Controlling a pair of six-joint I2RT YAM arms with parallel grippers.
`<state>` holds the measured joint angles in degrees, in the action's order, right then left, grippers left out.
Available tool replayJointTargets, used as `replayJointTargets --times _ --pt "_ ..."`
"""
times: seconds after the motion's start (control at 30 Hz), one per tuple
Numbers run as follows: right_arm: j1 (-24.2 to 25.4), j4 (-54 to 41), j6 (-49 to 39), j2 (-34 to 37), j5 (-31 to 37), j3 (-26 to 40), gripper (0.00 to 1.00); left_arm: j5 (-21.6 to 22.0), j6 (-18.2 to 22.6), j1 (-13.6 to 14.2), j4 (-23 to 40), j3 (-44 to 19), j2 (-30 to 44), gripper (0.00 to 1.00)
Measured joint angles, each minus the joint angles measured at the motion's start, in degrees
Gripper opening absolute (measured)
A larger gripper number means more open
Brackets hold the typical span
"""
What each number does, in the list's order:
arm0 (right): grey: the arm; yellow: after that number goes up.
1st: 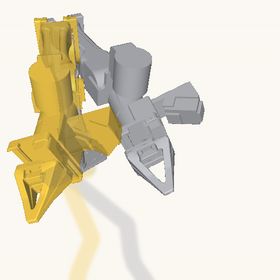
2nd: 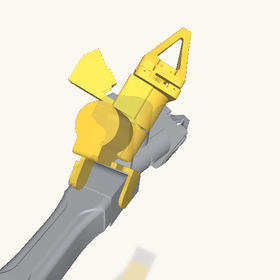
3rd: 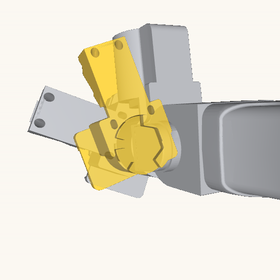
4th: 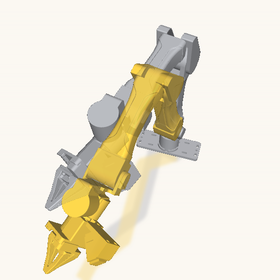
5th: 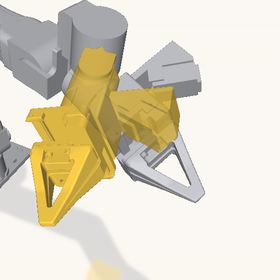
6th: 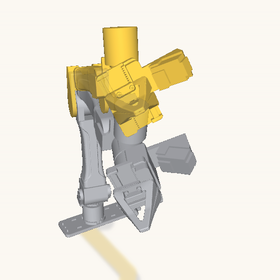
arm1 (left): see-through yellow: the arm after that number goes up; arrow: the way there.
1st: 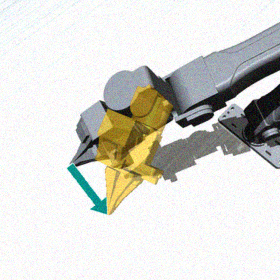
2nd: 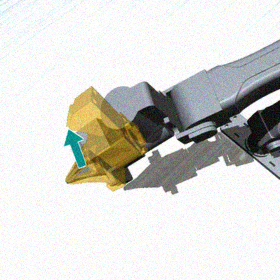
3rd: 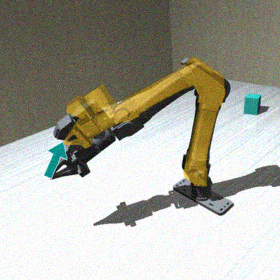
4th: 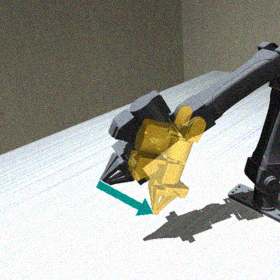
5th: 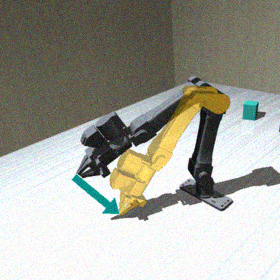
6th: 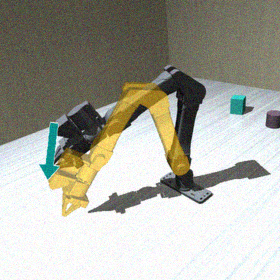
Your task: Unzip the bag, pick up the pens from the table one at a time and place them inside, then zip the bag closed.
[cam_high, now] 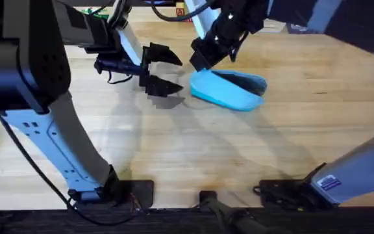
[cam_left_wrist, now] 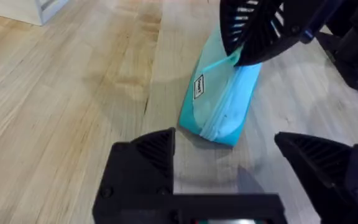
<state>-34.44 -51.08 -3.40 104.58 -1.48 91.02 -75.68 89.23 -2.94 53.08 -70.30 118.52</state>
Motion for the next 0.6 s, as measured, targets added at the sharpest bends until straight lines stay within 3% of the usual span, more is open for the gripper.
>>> replayJointTargets --times 0.6 --pt "0.07 -0.44 0.00 -0.38 0.37 0.70 0.031 0.00 0.00 0.00 0.00 0.00 0.00 0.993"
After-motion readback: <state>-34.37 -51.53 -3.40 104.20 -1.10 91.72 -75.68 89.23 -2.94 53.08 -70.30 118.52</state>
